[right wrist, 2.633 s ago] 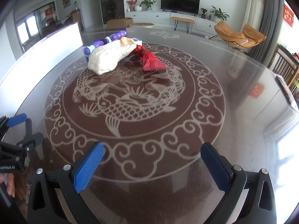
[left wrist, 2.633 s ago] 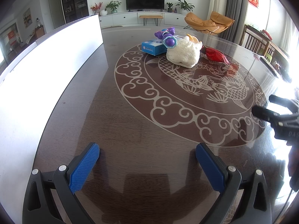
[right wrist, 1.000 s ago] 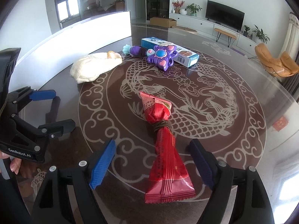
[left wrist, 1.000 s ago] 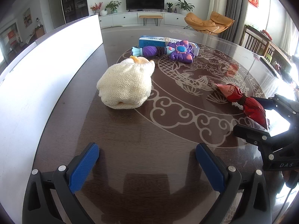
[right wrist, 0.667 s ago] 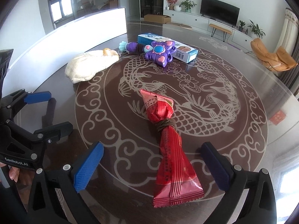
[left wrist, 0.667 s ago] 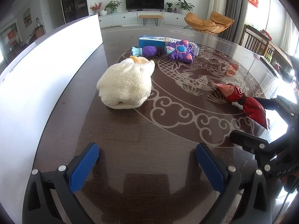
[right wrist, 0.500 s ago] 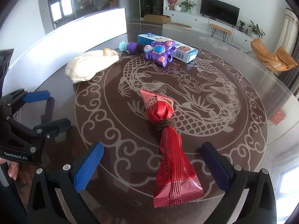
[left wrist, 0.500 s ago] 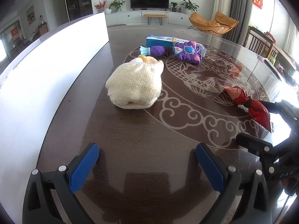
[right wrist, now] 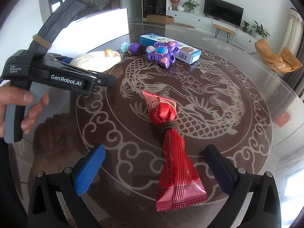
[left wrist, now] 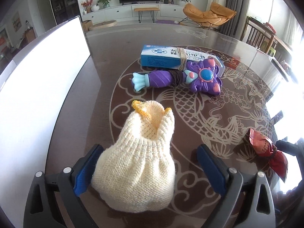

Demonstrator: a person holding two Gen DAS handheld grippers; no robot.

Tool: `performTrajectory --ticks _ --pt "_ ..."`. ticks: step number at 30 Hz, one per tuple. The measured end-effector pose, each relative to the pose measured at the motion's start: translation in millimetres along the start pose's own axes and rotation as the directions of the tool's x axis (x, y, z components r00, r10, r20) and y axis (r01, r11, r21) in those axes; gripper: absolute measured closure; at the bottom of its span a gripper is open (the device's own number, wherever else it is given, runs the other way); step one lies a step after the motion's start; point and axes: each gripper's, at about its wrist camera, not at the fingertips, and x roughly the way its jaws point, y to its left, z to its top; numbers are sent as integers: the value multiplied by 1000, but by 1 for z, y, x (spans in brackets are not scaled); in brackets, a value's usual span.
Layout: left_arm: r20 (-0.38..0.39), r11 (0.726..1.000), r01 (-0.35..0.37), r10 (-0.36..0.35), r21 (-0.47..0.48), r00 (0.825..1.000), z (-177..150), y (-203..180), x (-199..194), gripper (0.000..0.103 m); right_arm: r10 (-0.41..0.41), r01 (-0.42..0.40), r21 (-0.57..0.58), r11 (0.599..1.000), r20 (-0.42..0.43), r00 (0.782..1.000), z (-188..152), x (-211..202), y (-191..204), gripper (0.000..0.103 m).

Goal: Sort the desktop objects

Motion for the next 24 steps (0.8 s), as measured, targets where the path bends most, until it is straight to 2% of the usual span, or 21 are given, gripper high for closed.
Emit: performTrajectory --ticks 1,2,4,8,9,10,13,14,17,24 --pt "14 1000 -9 10 -13 1000 -1 1 -5 42 0 0 0 1000 0 1000 0 0 0 0" --pt "16 1000 -10 11 -27 1000 -4 2 -10 55 0 0 0 1000 0 1000 0 0 0 0" --pt "15 999 -16 16 -46 1000 -16 2 -19 55 0 0 0 1000 0 1000 0 0 0 0" --pt "46 998 -21 23 -56 999 -62 -6 -46 54 0 0 0 1000 0 1000 0 0 0 0" --pt "58 998 -35 38 -52 998 -73 -9 -51 53 0 0 0 1000 0 1000 0 0 0 0" --pt "66 997 -47 51 -55 996 -81 -10 -55 47 0 0 0 1000 0 1000 0 0 0 0" --pt "44 994 -56 60 -90 997 -88 -6 -55 15 0 0 0 1000 0 1000 0 0 0 0" --pt "47 994 -57 61 -92 997 -89 -4 -53 10 0 0 0 1000 0 1000 0 0 0 0" --pt "42 994 -54 58 -93 997 -83 -6 -45 1 0 0 0 1000 0 1000 0 0 0 0" --pt "38 995 -48 51 -87 998 -85 -6 -44 0 0 0 0 1000 0 1000 0 0 0 0"
